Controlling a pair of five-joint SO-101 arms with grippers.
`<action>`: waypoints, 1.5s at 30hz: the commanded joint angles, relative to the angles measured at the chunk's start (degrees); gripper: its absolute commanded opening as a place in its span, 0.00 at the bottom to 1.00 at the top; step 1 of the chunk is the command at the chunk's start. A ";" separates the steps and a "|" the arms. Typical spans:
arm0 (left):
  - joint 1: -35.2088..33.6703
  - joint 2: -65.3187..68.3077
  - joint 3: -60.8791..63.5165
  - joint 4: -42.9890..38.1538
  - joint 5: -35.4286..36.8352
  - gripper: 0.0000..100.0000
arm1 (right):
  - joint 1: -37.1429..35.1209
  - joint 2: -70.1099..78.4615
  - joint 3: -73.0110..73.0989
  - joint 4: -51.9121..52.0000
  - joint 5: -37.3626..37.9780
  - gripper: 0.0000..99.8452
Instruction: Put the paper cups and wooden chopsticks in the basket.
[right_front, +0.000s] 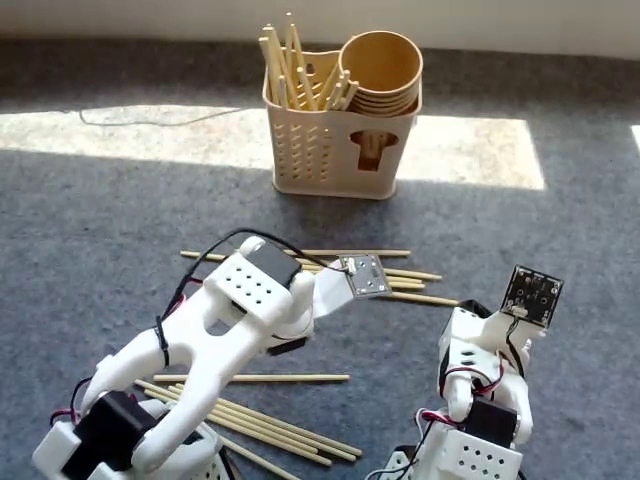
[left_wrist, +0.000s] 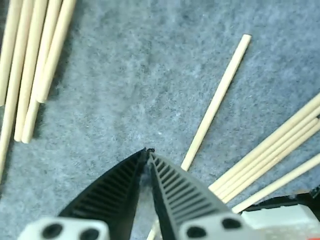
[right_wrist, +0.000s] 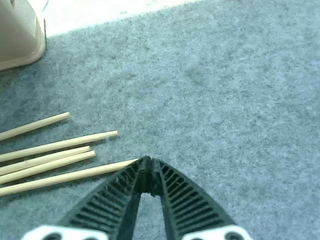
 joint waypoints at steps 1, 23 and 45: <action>3.12 -0.22 0.22 0.44 0.00 0.07 | 0.66 -0.66 6.81 -1.36 -0.18 0.01; 4.00 0.13 12.88 -16.97 6.15 0.14 | 0.66 -0.66 6.81 -1.36 -0.18 0.01; 13.85 -5.05 10.07 -10.55 13.98 0.14 | 0.66 -0.66 6.81 -1.36 -0.18 0.01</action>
